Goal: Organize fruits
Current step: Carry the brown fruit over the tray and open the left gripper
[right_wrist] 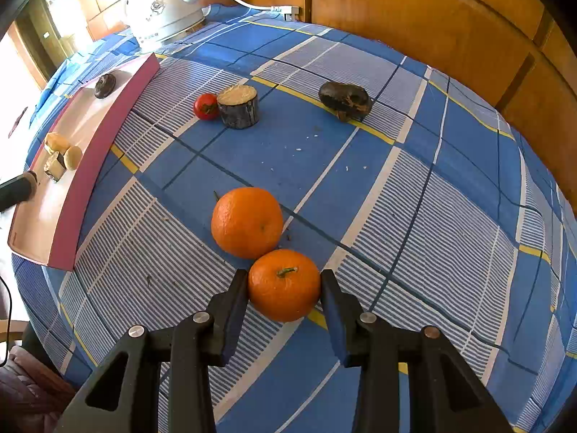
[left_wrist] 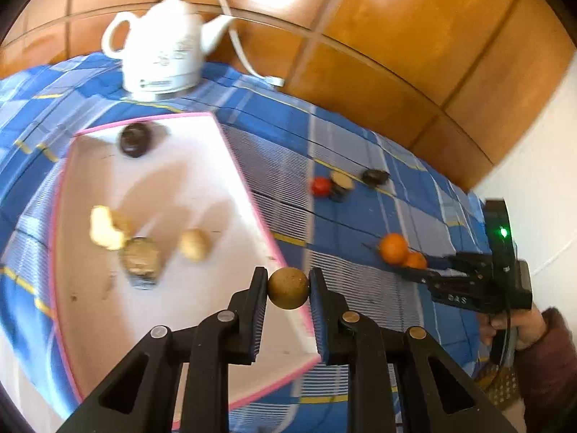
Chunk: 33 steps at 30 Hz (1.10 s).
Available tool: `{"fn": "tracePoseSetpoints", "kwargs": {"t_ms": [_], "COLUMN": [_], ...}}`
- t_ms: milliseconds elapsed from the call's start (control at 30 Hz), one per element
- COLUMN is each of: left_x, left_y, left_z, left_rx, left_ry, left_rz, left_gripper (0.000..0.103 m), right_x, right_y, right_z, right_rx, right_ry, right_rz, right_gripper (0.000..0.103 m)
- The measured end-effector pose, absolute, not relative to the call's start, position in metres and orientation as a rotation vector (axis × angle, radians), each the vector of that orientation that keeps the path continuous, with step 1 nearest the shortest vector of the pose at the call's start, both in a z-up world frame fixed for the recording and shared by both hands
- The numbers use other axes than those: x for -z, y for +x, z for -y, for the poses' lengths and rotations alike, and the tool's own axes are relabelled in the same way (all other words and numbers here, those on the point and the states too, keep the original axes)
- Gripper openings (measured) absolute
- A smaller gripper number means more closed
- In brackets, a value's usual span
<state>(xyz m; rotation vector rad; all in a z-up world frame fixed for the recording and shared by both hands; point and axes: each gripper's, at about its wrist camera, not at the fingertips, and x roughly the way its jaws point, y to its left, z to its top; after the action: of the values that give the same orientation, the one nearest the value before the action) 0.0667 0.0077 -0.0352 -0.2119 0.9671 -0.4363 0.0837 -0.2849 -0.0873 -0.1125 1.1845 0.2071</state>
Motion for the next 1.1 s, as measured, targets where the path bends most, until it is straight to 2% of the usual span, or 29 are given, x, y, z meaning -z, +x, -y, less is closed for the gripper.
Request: {"fn": "tracePoseSetpoints", "kwargs": {"t_ms": [500,1100], "left_x": [0.025,0.024], "left_y": [0.098,0.111], "left_z": [-0.095,-0.097], "left_rx": [0.184,0.106], "left_ry": [-0.335,-0.261], "left_rz": [-0.899,-0.881], "left_gripper": [0.023,0.023], "right_x": [0.087,0.086], "right_y": [0.082,0.08], "right_z": [0.283,0.281], "right_rx": [-0.206,-0.204], "right_ry": [-0.14,-0.152], "right_rz": [-1.179,-1.179], "right_gripper": [0.04,0.04]}}
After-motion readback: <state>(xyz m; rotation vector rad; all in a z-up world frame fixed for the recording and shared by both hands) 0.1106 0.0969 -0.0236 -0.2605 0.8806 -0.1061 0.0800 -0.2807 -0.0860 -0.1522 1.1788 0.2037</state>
